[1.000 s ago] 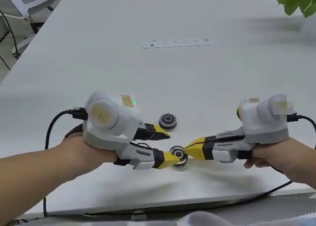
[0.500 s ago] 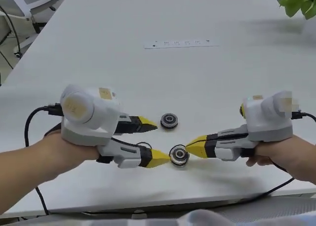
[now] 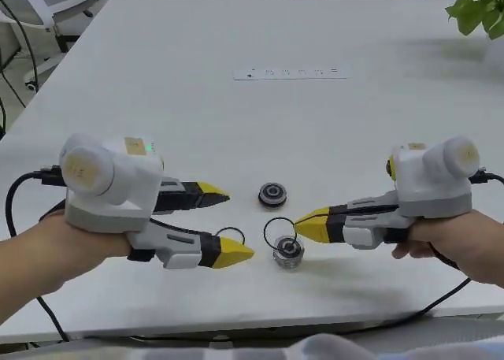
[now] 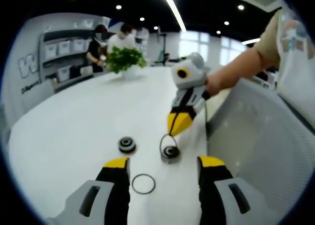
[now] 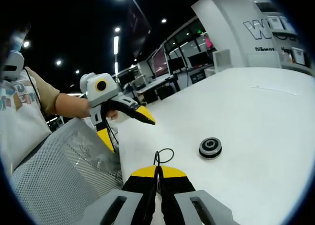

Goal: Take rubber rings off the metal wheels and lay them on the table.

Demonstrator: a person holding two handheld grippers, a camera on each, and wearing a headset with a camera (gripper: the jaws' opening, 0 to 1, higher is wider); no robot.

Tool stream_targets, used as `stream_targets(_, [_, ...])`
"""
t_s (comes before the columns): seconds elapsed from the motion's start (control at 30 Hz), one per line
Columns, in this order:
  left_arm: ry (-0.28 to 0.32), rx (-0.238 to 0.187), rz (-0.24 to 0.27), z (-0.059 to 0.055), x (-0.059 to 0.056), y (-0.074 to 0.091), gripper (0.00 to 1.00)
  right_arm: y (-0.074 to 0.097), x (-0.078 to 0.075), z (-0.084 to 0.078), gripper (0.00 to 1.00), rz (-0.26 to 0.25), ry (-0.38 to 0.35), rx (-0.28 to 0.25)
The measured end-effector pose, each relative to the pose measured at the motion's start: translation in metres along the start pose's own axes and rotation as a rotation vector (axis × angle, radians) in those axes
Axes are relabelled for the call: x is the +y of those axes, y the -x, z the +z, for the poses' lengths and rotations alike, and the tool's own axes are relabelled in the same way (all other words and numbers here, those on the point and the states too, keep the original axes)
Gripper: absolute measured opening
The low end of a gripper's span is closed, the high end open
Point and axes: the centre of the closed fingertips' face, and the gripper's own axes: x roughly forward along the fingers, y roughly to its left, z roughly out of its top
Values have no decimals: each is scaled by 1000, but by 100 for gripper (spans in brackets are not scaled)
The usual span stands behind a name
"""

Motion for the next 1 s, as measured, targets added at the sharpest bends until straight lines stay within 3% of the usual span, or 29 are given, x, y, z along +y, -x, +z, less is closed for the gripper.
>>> stream_targets(0.23, [14, -9, 25, -4, 5, 11, 57, -9, 3, 14, 0, 18, 22, 4])
stream_targets(0.43, [35, -20, 51, -8, 10, 22, 59, -28, 7, 22, 0, 46, 33, 17])
stream_targets(1.0, [76, -31, 110, -20, 22, 43, 59, -65, 2, 13, 0, 82, 25, 89])
